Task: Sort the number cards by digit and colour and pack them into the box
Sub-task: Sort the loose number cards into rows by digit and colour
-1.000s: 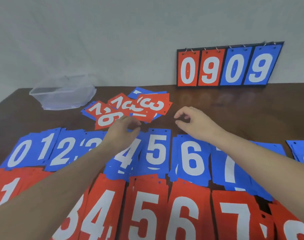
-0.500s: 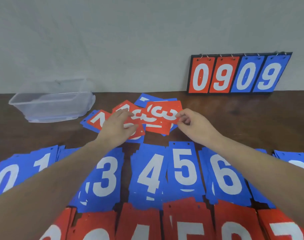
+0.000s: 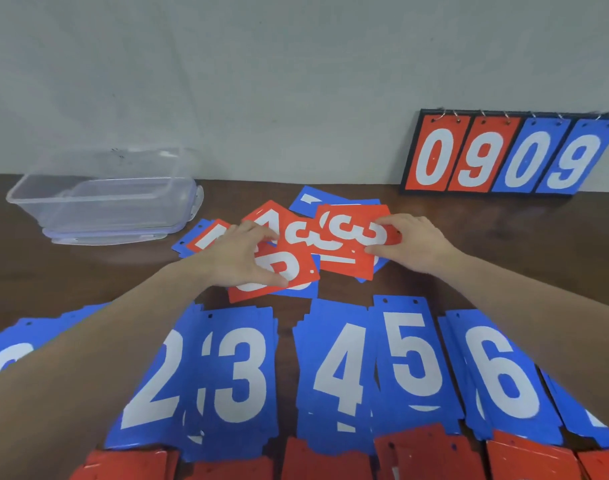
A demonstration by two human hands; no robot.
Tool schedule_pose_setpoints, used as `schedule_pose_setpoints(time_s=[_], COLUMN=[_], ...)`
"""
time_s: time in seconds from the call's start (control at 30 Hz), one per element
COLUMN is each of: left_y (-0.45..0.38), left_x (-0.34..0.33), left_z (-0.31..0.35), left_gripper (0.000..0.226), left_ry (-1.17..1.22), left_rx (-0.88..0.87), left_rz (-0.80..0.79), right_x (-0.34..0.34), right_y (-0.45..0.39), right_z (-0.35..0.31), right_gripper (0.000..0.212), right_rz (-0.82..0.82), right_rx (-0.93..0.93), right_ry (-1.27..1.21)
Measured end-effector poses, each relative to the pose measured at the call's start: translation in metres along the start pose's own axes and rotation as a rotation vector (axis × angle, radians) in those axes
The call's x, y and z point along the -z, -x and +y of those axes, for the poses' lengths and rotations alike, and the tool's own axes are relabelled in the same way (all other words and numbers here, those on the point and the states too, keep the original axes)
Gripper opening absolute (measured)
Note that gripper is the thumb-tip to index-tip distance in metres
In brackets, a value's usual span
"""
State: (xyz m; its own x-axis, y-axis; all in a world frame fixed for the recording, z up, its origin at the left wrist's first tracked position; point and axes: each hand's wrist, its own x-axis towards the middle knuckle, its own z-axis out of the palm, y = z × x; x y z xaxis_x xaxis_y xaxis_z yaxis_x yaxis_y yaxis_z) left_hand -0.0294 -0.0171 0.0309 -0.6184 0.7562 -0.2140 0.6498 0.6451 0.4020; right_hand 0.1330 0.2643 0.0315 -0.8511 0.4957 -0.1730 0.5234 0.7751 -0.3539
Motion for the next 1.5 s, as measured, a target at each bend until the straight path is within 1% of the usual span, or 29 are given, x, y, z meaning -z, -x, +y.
schedule_pose_setpoints(time_s=[0.07,0.23,0.3,0.37,0.5,0.57,0.63,0.7,0.73,0.77,0.83,0.9,0.93,1.07,1.1,1.17,1.27,1.33,1.4,1.5], left_y=[-0.001,-0.008,-0.01,-0.011,-0.01,-0.009,-0.008,-0.003,-0.001,0.002,0.011,0.018,0.022,0.033,0.036,0.042,0.048,0.052,0.058,0.073], left_x=[0.0,0.009,0.01,0.011,0.012,0.012,0.012,0.011,0.011,0.011,0.012,0.011,0.01,0.005,0.003,-0.001,-0.001,0.0,-0.001,-0.005], left_z=[-0.002,0.012,0.018,0.021,0.027,0.028,0.03,0.033,0.034,0.037,0.045,0.052,0.055,0.073,0.08,0.094,0.112,0.12,0.125,0.133], left_gripper=[0.086,0.08,0.077,0.076,0.072,0.068,0.064,0.062,0.063,0.065,0.06,0.047,0.044,0.053,0.051,0.043,0.044,0.04,0.034,0.025], left_ry=[-0.04,-0.052,-0.068,-0.084,-0.123,-0.119,-0.098,-0.065,-0.034,0.011,0.118,0.213,0.258,0.447,0.484,0.56,0.666,0.724,0.775,0.859], left_rx=[0.008,0.05,0.066,0.08,0.064,0.069,0.09,0.101,0.103,0.101,0.083,0.089,0.093,0.135,0.135,0.12,0.124,0.161,0.213,0.246], left_rz=[-0.043,-0.134,-0.164,-0.184,-0.181,-0.208,-0.229,-0.222,-0.209,-0.194,-0.153,-0.098,-0.062,0.037,0.065,0.174,0.378,0.444,0.458,0.417], right_x=[0.005,0.006,0.007,0.007,0.006,0.003,0.004,0.009,0.011,0.014,0.019,0.025,0.027,0.035,0.037,0.04,0.046,0.05,0.054,0.057], right_y=[-0.001,-0.005,-0.005,-0.003,0.008,0.014,0.023,0.028,0.031,0.034,0.042,0.052,0.057,0.08,0.086,0.096,0.108,0.114,0.121,0.13], right_z=[0.002,0.0,-0.003,-0.005,-0.004,0.001,0.006,0.01,0.012,0.015,0.021,0.028,0.031,0.044,0.047,0.055,0.066,0.074,0.08,0.087], right_gripper=[0.076,0.091,0.097,0.099,0.09,0.085,0.074,0.053,0.042,0.037,0.038,0.04,0.04,0.035,0.034,0.031,0.033,0.034,0.031,0.027], right_rz=[-0.006,0.048,0.07,0.086,0.156,0.194,0.227,0.234,0.221,0.197,0.159,0.133,0.111,0.015,0.001,-0.01,0.02,0.01,-0.04,-0.1], right_rx=[-0.006,-0.064,-0.082,-0.081,0.027,0.059,0.031,-0.057,-0.112,-0.169,-0.244,-0.259,-0.255,-0.206,-0.193,-0.155,-0.128,-0.136,-0.127,-0.076], right_ry=[-0.029,-0.063,-0.107,-0.17,-0.258,-0.324,-0.425,-0.591,-0.721,-0.861,-1.071,-1.157,-1.178,-1.183,-1.172,-1.139,-1.089,-1.083,-1.083,-1.059])
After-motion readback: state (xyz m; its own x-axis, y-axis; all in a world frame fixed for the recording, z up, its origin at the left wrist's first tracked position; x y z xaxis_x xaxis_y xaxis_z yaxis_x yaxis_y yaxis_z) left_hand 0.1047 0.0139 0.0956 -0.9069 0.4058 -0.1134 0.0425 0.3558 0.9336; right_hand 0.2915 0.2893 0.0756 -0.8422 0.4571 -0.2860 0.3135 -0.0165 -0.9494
